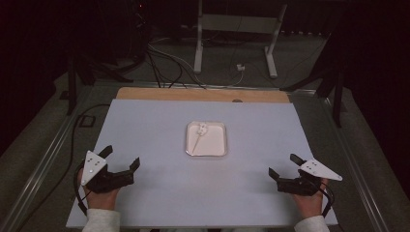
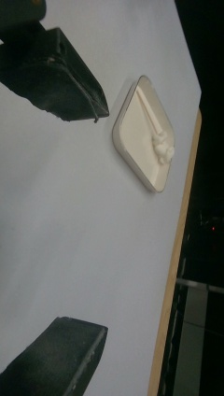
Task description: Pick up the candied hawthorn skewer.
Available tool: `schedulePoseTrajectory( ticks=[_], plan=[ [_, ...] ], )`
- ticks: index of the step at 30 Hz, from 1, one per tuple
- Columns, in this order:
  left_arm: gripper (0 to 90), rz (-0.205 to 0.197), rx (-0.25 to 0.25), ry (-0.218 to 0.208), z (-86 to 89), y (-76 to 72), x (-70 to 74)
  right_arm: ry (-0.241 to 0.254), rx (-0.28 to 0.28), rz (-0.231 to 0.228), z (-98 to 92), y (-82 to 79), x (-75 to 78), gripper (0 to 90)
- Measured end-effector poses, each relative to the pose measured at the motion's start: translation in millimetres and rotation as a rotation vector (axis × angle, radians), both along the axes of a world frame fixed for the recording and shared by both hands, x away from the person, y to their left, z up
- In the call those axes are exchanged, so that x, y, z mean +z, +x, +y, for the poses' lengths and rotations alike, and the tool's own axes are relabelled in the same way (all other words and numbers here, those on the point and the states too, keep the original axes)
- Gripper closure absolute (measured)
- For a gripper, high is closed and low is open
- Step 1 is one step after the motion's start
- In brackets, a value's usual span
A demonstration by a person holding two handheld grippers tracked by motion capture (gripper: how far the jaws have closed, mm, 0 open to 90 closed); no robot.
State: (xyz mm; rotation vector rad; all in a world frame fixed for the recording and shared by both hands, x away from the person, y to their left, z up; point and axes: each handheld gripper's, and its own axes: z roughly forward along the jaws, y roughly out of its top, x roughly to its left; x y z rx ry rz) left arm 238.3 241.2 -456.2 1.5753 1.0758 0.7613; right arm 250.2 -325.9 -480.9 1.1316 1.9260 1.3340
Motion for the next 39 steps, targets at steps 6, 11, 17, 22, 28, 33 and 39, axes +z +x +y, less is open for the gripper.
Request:
schedulePoseTrajectory(
  ticks=[6, 11, 17, 22, 28, 33, 39],
  plan=[
    [0.5, 0.001, 0.016, -0.016, 2.7, -1.6, 0.6, 0.015, -0.013, 0.0, -2.2, -0.6, -1.1, 0.0],
    [0.5, 0.017, 0.019, -0.017, 1.6, -1.6, 2.1, 0.018, -0.013, -0.006, -0.4, -2.2, -0.3, 0.0],
    [0.5, 0.012, 0.011, -0.02, -2.1, -0.5, 8.0, 0.006, -0.014, -0.01, 2.0, -2.9, -0.2, 0.0],
    [0.5, 0.022, -0.001, -0.007, -6.3, 4.2, 12.8, 0.016, -0.009, -0.008, 3.9, -3.1, -0.1, 0.0],
    [0.5, 0.035, -0.029, 0.004, -16.4, 13.9, 17.8, 0.017, -0.013, -0.012, 2.7, -3.5, 0.3, 0.0],
    [0.5, 0.042, -0.058, 0.01, -26.8, 23.9, 22.1, 0.018, -0.015, -0.01, 1.9, -3.5, -0.1, 0.0],
    [0.5, 0.056, -0.086, 0.015, -38.7, 36.7, 24.1, 0.017, -0.021, -0.004, 2.2, -3.5, -0.3, 0.0]
  ],
)
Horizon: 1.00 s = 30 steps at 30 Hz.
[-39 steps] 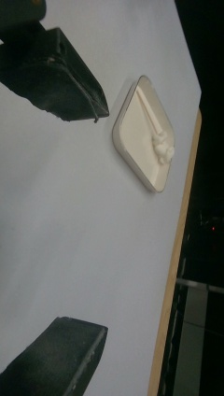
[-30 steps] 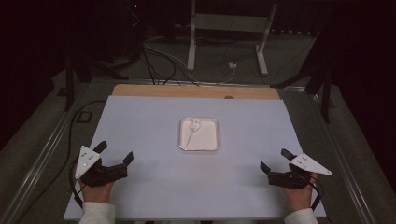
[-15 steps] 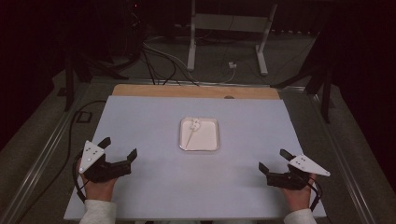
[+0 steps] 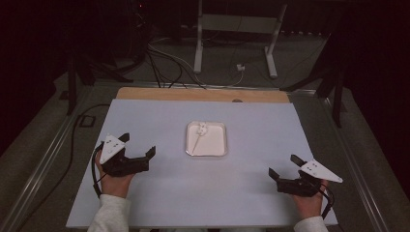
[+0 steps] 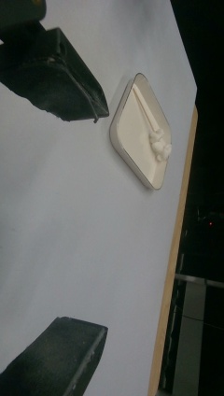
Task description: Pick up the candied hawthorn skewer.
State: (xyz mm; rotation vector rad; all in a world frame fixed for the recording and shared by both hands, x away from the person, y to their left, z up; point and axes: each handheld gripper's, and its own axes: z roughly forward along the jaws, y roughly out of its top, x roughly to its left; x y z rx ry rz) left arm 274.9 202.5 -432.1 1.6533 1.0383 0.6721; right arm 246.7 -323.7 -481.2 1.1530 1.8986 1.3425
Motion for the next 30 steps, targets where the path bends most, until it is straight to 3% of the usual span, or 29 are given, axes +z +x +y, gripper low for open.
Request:
schedulePoseTrajectory(
  ticks=[15, 30],
  plan=[
    [0.5, 0.019, -0.041, 0.016, -24.7, 25.4, -4.1, -0.006, -0.002, -0.003, 1.0, 0.2, -0.5, 0.0],
    [0.5, 0.034, -0.072, 0.058, -50.5, 54.1, -13.3, -0.012, -0.001, 0.001, 1.2, 0.7, -1.4, 0.0]
  ],
)
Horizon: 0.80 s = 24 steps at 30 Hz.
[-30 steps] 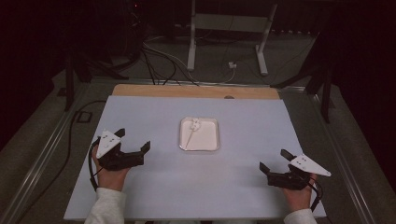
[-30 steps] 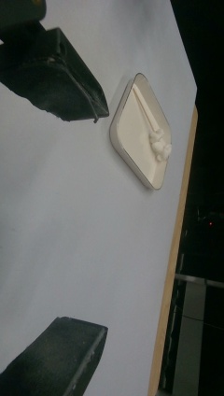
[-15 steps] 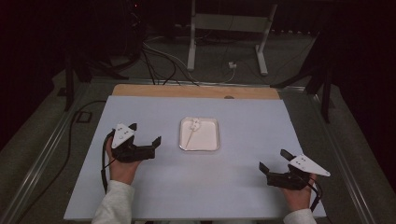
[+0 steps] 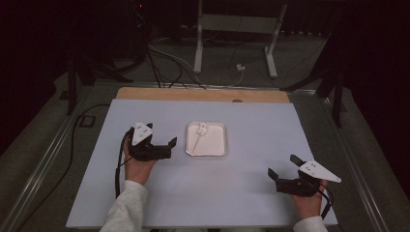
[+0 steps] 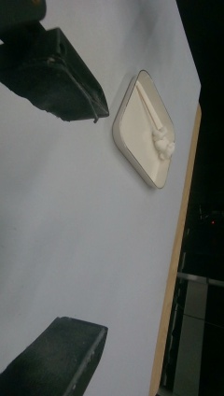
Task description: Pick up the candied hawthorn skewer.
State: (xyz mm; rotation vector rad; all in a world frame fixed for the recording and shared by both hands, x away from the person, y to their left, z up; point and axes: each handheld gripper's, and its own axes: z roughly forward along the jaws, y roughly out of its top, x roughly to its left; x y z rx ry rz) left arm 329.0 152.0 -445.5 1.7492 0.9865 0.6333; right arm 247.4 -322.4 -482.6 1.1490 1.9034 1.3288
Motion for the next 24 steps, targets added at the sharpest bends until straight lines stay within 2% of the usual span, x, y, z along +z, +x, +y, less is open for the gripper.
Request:
schedulePoseTrajectory(
  ticks=[8, 16, 24],
  plan=[
    [0.5, 0.011, -0.002, 0.005, -11.0, 13.5, -4.1, -0.001, -0.001, 0.001, -0.1, 0.0, 0.1, 0.0],
    [0.5, 0.041, -0.023, 0.019, -27.0, 27.7, -14.1, -0.004, 0.002, 0.0, 0.4, 0.0, -0.1, 0.0],
    [0.5, 0.055, -0.029, 0.021, -37.0, 36.3, -17.6, -0.004, 0.003, 0.001, 0.3, -0.1, -0.2, 0.0]
  ],
)
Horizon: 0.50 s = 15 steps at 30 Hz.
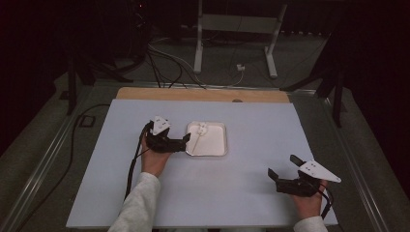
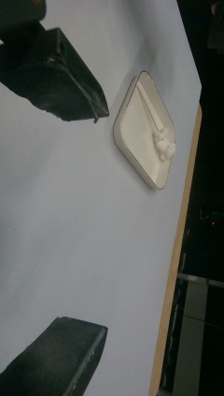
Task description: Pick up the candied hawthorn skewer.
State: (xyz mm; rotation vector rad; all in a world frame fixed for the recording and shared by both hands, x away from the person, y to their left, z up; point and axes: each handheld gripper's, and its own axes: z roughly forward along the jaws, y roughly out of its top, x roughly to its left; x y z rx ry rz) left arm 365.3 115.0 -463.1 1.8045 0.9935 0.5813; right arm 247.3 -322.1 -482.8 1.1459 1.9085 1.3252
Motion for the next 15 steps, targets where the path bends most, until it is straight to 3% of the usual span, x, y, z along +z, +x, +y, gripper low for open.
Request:
schedulePoseTrajectory(
  ticks=[15],
  plan=[
    [0.5, 0.055, 0.007, 0.004, -7.7, 13.1, -10.1, -0.002, 0.002, 0.005, 1.0, 0.4, -0.6, 0.0]
  ],
)
